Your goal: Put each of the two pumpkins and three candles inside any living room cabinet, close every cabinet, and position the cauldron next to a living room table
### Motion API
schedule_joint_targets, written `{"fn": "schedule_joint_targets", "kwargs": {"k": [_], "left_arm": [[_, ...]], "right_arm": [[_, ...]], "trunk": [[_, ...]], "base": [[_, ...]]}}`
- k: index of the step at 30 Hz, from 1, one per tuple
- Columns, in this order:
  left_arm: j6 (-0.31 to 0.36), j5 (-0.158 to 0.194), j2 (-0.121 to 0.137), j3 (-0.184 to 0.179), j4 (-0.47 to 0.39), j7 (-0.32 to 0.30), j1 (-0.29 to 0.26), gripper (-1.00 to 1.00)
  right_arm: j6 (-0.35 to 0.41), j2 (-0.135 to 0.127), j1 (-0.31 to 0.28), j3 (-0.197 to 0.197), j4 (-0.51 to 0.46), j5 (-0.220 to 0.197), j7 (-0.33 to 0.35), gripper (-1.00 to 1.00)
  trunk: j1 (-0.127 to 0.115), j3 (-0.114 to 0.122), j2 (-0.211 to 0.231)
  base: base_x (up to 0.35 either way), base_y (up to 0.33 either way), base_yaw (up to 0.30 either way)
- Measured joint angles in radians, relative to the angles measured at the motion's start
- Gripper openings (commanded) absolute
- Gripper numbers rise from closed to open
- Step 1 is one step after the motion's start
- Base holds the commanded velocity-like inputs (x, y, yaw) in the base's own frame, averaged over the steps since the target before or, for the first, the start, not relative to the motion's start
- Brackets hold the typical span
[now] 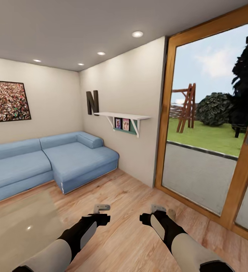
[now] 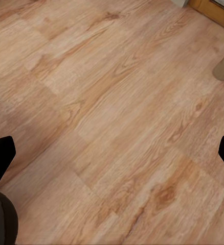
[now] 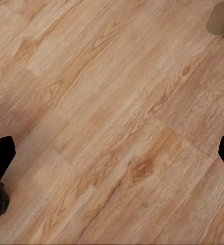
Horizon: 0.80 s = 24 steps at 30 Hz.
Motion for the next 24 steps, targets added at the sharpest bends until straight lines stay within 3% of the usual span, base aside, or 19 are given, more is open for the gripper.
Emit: {"fn": "schedule_joint_targets", "kwargs": {"k": [11,18,24], "left_arm": [[-0.001,-0.001,-0.001,0.0,0.001,0.001,0.0,1.0],[-0.001,-0.001,-0.001,0.0,0.001,0.0,0.0,1.0],[-0.001,0.0,-0.001,0.0,0.001,-0.001,0.0,1.0]], "right_arm": [[-0.003,0.001,-0.001,0.003,-0.009,0.001,0.0,1.0],[-0.001,0.001,0.0,0.0,-0.012,0.0,0.004,1.0],[0.003,-0.011,0.0,-0.001,-0.003,0.002,0.15,1.0]], "trunk": [[0.0,-0.013,0.0],[0.0,-0.019,0.0],[0.0,-0.027,0.0]], "base": [[0.212,-0.225,-0.004],[0.108,-0.147,-0.131],[0.011,-0.015,-0.168]]}}
